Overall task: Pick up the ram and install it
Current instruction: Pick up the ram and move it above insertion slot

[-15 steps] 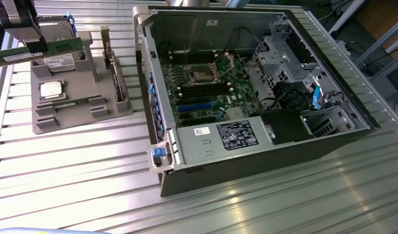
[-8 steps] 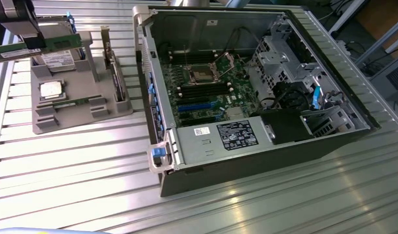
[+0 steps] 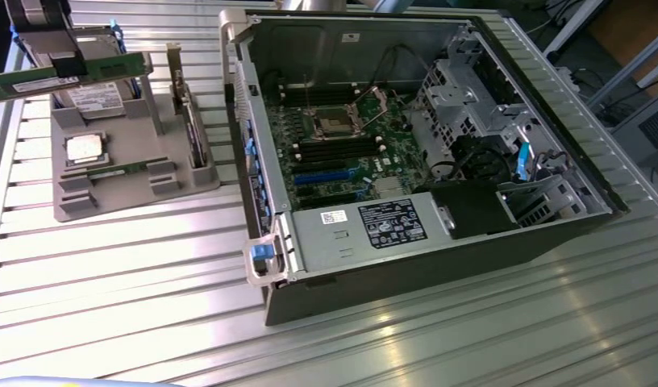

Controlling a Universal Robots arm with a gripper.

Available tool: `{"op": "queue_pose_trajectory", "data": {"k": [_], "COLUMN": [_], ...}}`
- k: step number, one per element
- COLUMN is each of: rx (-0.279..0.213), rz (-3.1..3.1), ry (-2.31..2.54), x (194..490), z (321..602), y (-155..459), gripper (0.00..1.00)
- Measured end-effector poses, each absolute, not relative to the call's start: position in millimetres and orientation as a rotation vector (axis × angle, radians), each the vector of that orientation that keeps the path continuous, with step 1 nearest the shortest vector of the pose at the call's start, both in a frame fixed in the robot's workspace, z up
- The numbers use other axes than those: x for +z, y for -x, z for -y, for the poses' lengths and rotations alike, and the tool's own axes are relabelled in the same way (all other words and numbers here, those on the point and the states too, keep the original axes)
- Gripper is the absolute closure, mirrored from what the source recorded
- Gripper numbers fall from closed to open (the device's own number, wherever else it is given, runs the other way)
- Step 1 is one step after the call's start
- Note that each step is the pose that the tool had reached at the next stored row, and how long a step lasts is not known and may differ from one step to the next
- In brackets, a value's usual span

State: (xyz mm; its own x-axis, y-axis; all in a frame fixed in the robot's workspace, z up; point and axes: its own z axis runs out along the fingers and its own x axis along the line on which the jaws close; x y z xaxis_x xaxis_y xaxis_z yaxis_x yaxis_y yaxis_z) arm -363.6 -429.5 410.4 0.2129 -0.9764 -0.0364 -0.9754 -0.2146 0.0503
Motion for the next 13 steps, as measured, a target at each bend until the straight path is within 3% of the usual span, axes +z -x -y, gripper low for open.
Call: {"op": "queue_pose_trajectory", "data": {"k": [13], "rx": [-0.102], "rz": [1.956], "ry": [-2.43], "x": [410], "z": [429], "y": [339], "gripper": [0.86]}}
